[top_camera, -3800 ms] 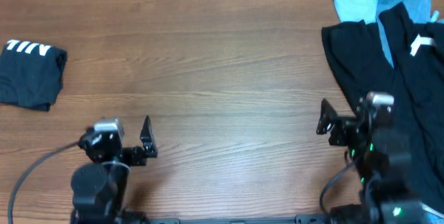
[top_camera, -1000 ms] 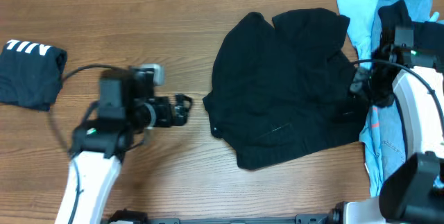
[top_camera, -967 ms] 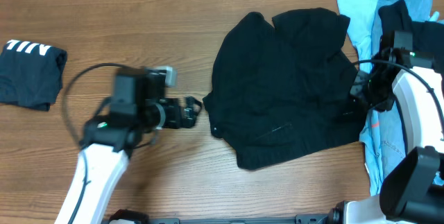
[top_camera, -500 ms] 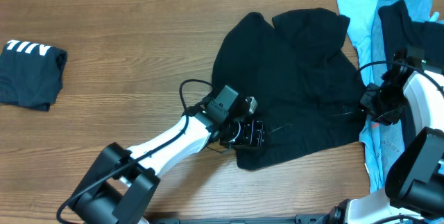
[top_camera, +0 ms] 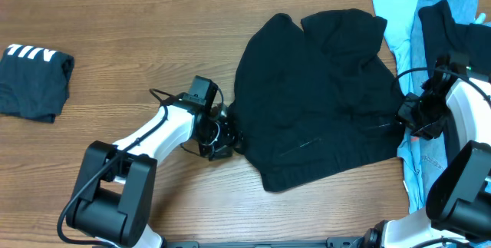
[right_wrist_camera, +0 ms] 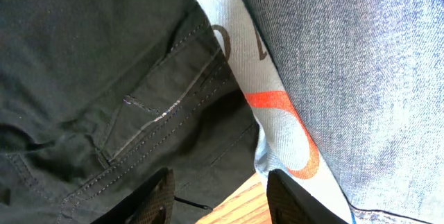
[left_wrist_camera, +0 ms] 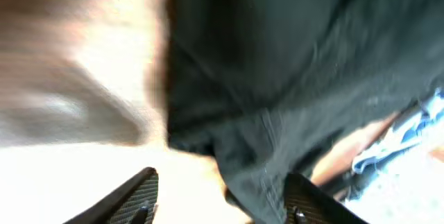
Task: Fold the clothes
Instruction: 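Grasp the pants edge with the left gripper and drag it leftward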
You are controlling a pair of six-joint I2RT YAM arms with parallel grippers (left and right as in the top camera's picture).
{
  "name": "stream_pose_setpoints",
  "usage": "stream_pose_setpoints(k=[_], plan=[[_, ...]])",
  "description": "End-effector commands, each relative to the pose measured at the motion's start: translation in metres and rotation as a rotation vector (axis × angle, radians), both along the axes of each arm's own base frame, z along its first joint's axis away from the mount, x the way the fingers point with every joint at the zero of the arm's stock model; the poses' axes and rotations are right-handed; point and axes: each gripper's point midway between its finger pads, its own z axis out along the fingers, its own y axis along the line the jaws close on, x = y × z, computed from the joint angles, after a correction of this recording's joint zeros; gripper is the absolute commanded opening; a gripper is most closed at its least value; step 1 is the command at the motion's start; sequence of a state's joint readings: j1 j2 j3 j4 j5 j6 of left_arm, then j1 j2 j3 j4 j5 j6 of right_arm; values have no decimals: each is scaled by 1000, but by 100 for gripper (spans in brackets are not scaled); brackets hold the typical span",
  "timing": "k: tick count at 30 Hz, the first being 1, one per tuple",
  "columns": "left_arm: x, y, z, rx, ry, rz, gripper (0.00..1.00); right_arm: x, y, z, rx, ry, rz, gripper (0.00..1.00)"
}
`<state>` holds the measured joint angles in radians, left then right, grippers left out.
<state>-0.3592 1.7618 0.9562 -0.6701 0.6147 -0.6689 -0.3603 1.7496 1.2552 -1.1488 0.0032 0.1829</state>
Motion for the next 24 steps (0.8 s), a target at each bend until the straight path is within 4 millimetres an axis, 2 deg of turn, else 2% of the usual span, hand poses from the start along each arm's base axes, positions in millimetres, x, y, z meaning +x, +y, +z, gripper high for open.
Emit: stream_pose_setpoints(k=[1, 3, 8, 10, 11, 14, 15, 16, 18, 20, 21, 24], plan=[[-28, -31, 11, -104, 56, -113, 78, 1, 0, 1, 6, -9, -7, 47], [-39, -40, 11, -96, 61, -159, 83, 1, 0, 1, 6, -9, -7, 47], [-51, -53, 1, -6, 44, -183, 80, 0, 0, 1, 7, -7, -7, 47], [-46, -58, -2, 17, 13, -166, 72, 0, 1, 1, 7, -6, -7, 47], [-43, -60, -3, 23, -13, -167, 64, 0, 1, 1, 7, -6, -7, 47], [-39, -74, -3, 11, -64, -177, 63, 0, 1, 1, 7, -5, -7, 47], [-40, -75, -3, 9, -67, -182, 45, 0, 1, 1, 7, -5, -7, 47], [-40, -74, -3, 17, -69, -181, 6, 0, 1, 1, 7, -6, -7, 47], [-39, -72, -4, 28, -72, -179, 4, 0, 1, 1, 7, -6, -7, 47], [-40, -63, -8, 72, -56, -169, 4, 0, 1, 1, 7, -5, -7, 47], [-39, -36, -16, 174, -23, -129, 4, 0, 1, 1, 7, -6, -7, 47], [-12, 12, -15, 199, -2, -20, 4, 0, 1, 1, 7, -6, -7, 48]])
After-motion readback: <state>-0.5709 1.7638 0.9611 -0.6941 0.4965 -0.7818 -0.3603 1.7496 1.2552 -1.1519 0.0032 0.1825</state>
